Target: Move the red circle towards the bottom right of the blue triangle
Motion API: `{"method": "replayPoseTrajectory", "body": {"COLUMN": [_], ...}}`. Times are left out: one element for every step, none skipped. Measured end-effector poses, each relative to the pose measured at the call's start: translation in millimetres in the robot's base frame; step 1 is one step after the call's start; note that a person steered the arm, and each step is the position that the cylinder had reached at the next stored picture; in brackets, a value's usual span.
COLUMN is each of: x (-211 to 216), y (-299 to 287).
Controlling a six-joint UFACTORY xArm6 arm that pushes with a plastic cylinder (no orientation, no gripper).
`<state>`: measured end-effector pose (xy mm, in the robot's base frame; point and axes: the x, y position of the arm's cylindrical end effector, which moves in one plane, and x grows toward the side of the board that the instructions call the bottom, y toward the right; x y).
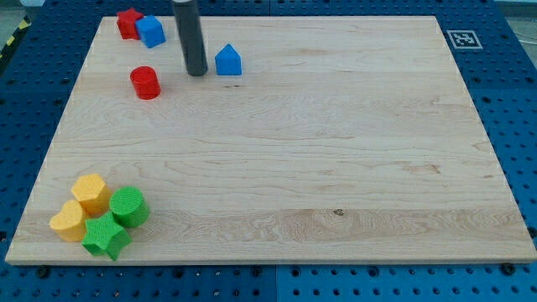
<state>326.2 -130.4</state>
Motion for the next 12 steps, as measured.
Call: {"method": "replayPoseTrajectory", "body": {"x": [-18, -24, -10, 2, 3, 11, 23, 36, 50, 68, 81, 91], "y": [-40, -68, -79, -79, -79, -72, -71, -70, -67, -50, -24, -2]}}
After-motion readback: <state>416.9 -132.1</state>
